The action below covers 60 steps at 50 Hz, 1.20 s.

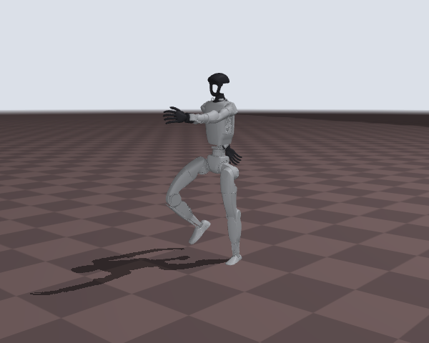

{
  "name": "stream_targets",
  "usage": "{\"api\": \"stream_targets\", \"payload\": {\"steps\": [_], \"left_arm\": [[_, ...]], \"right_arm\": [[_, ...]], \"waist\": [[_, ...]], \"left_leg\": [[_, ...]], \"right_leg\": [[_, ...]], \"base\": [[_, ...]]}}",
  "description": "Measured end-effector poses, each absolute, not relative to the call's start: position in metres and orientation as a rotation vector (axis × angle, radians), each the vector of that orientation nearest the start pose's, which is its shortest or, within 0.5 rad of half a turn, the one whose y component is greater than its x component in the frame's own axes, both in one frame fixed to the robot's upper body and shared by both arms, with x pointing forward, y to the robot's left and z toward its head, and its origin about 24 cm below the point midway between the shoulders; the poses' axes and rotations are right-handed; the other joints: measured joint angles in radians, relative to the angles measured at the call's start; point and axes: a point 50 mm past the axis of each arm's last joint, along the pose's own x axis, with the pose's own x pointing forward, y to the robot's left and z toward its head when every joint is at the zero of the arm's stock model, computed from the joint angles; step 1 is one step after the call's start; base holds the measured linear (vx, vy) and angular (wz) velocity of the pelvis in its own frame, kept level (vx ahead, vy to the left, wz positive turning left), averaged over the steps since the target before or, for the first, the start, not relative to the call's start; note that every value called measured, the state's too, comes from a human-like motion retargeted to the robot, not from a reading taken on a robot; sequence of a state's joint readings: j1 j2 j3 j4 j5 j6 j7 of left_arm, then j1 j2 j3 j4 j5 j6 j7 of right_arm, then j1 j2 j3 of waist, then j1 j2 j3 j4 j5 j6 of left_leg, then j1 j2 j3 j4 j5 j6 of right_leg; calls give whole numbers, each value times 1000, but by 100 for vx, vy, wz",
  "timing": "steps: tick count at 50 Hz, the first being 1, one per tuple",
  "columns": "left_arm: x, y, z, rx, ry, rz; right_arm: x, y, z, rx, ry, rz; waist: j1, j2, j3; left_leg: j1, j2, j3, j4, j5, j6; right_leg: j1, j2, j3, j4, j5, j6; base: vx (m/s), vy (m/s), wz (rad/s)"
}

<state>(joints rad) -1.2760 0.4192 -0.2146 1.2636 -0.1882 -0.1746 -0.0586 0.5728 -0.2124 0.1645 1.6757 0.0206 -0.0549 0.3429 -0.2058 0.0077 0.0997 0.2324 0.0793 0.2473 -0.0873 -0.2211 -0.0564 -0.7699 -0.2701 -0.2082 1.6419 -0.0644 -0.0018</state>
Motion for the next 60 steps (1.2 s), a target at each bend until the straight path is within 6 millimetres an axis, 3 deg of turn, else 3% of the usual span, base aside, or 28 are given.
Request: {"api": "stream_targets", "payload": {"steps": [3,5,7,8,10,12,13,16,19,21,23,25,27,30,32,34,36,38,40,41,43,45,47,50,53,55,58,60], "left_arm": [[415,185,149,257,-28,-66],[392,189,81,213,148,-77],[350,200,4,202,399,-71],[321,207,-33,204,538,-72],[244,218,-99,235,835,-101],[143,227,-148,274,1178,-201],[88,229,-162,246,1350,-262],[-58,228,-165,45,1681,-191],[-164,219,-136,-125,1891,-42],[-214,210,-111,-219,2009,-14],[-250,203,-88,-294,2107,-20],[-273,198,-69,-340,2179,-34],[-280,195,-64,-357,2208,-64],[-267,191,-76,-346,2174,-122],[-236,189,-100,-302,2095,-159],[-190,190,-128,-228,1979,-194],[-125,194,-155,-118,1834,-224],[-40,202,-173,28,1646,-200],[59,208,-172,113,1365,-72],[104,205,-164,104,1233,-50],[185,196,-137,129,1022,-92],[255,193,-96,209,834,-141],[317,195,-41,309,632,-141],[385,195,57,480,323,-102],[417,194,156,594,4,-44],[422,195,204,640,-155,-20],[422,201,234,644,-236,22],[421,204,232,575,-233,41]], "right_arm": [[-194,-204,-125,124,2066,38],[-147,-210,-146,59,1949,-23],[-78,-220,-165,7,1768,-120],[-36,-226,-170,-11,1657,-169],[58,-235,-167,-25,1409,-266],[153,-234,-144,10,1148,-317],[199,-231,-124,42,1019,-323],[321,-229,-29,155,565,-402],[394,-231,95,281,136,-455],[413,-233,169,356,-78,-469],[418,-237,222,418,-212,-479],[418,-242,251,449,-268,-483],[418,-243,261,449,-276,-473],[420,-239,244,443,-242,-449],[419,-234,209,445,-175,-448],[412,-228,157,406,-54,-448],[395,-220,94,289,124,-405],[365,-217,28,118,345,-317],[318,-228,-33,-37,553,-269],[284,-238,-63,-100,681,-254],[204,-255,-115,-171,969,-218],[109,-265,-149,-140,1267,-229],[19,-263,-162,-34,1492,-290],[-91,-246,-156,120,1719,-374],[-166,-224,-136,247,1873,-411],[-206,-211,-118,329,1960,-451],[-238,-198,-99,398,2049,-507],[-241,-193,-98,404,2068,-495]], "waist": [[57,-17,-34],[96,-33,-39],[154,-60,-43],[192,-76,-43],[289,-113,-30],[390,-173,-21],[424,-204,-32],[480,-217,-57],[521,-205,-15],[534,-199,4],[543,-203,7],[549,-212,0],[544,-218,-18],[515,-213,-58],[491,-204,-82],[475,-200,-87],[475,-193,-53],[489,-162,36],[455,-87,101],[404,-44,93],[308,9,46],[217,21,18],[134,20,44],[51,29,82],[5,37,97],[-2,45,93],[24,47,63],[57,40,37]], "left_leg": [[2,-23,12,0,-18,-3],[21,-42,19,0,-23,-8],[38,-76,44,0,-20,-8],[47,-95,65,0,-15,1],[44,-132,118,55,-5,42],[-74,-137,178,308,2,82],[-219,-103,191,560,-14,86],[-647,54,135,1272,-114,101],[-875,199,114,1746,-254,183],[-989,248,83,1948,-303,227],[-1088,233,41,2065,-320,236],[-1153,170,3,2112,-308,212],[-1188,81,-35,2098,-277,169],[-1173,12,-70,2005,-245,142],[-1099,18,-66,1873,-232,149],[-954,27,-34,1649,-209,152],[-713,24,29,1292,-130,141],[-346,-10,118,784,-41,117],[-28,-38,155,327,-37,90],[22,-21,138,219,-48,59],[42,-2,103,50,-25,-3],[20,9,55,0,-1,-39],[33,18,-5,0,7,-44],[38,35,-66,0,21,-22],[17,48,-97,0,31,15],[8,64,-96,0,33,28],[-7,63,-76,0,32,18],[-19,46,-58,0,28,12]], "right_leg": [[201,62,9,-360,109,39],[400,117,32,-686,105,69],[616,130,27,-1004,-93,87],[713,131,20,-1157,-174,100],[878,124,41,-1460,-172,135],[957,80,111,-1664,-53,160],[952,53,144,-1713,-12,161],[898,47,195,-1729,9,168],[908,48,202,-1729,5,163],[910,47,199,-1729,4,139],[900,38,192,-1729,6,126],[890,23,185,-1729,9,129],[876,13,173,-1729,8,138],[854,22,154,-1729,0,141],[843,37,147,-1729,-7,138],[848,44,153,-1729,-11,134],[874,48,171,-1704,-18,130],[937,63,193,-1642,-33,130],[970,120,176,-1546,-52,121],[907,152,144,-1415,-61,105],[656,163,87,-1017,-24,97],[405,105,42,-640,148,128],[261,23,17,-365,192,132],[99,-92,-5,-18,-27,44],[-21,-132,8,206,-112,-16],[-74,-80,33,285,-112,-15],[-106,-8,62,314,-143,-12],[-93,10,74,274,-148,-17]], "base": [[8,-6,-31],[14,-9,-35],[15,-12,-89],[11,-15,-145],[5,-19,-192],[-6,-24,-197],[-14,-21,-134],[-12,-9,-61],[-1,-1,-18],[0,-1,10],[2,0,30],[4,4,32],[4,6,36],[3,5,36],[1,2,13],[6,5,-13],[12,7,-48],[18,14,-58],[12,28,50],[-3,32,152],[-13,26,175],[-7,13,165],[2,8,167],[0,8,115],[0,4,49],[0,0,0],[5,-4,-37],[5,-3,-51]]}}
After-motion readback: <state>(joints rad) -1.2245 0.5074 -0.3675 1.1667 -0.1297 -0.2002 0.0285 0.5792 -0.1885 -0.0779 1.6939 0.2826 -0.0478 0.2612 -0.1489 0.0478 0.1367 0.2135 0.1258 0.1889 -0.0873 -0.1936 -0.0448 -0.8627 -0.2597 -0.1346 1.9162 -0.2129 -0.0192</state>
